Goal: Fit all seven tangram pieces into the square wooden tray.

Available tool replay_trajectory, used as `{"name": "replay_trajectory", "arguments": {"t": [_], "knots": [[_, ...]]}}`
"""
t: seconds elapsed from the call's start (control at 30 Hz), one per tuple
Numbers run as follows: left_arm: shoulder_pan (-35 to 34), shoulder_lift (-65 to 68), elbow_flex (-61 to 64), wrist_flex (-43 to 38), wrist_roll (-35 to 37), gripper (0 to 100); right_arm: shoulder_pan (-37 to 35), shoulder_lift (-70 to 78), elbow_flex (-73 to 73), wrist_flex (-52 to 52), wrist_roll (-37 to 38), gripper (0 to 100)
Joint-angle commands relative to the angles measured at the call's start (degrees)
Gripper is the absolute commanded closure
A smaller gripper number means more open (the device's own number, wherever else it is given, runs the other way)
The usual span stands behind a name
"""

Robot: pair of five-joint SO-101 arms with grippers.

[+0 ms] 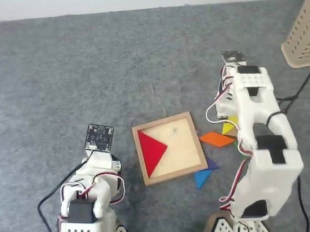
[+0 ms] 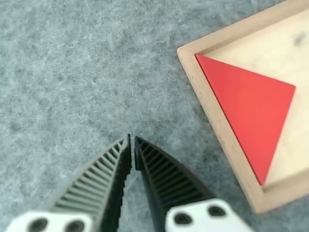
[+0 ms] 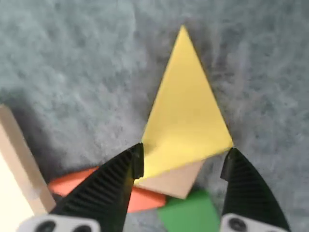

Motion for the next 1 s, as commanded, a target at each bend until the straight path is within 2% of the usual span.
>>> {"name": "replay_trajectory", "arguments": {"t": [0.0,0.13,0.33,0.4,0.6,0.97], "knots": [[-0.35,-1.23,-1.10,0.35,0.44,99,0.57,5.93,-8.18,1.27,-0.53,72.7],[-0.35,-1.23,-1.10,0.35,0.44,99,0.84,12.53,-14.95,4.97,0.26,73.4],[-0.35,-1.23,-1.10,0.35,0.44,99,0.92,13.93,-16.97,5.49,0.35,83.1],[-0.35,-1.23,-1.10,0.35,0.44,99,0.92,13.32,-17.05,5.49,2.02,81.8],[-0.35,-1.23,-1.10,0.35,0.44,99,0.92,9.71,-16.88,8.40,10.99,69.0],[-0.35,-1.23,-1.10,0.35,0.44,99,0.75,9.10,-17.14,1.36,17.93,68.6]]}}
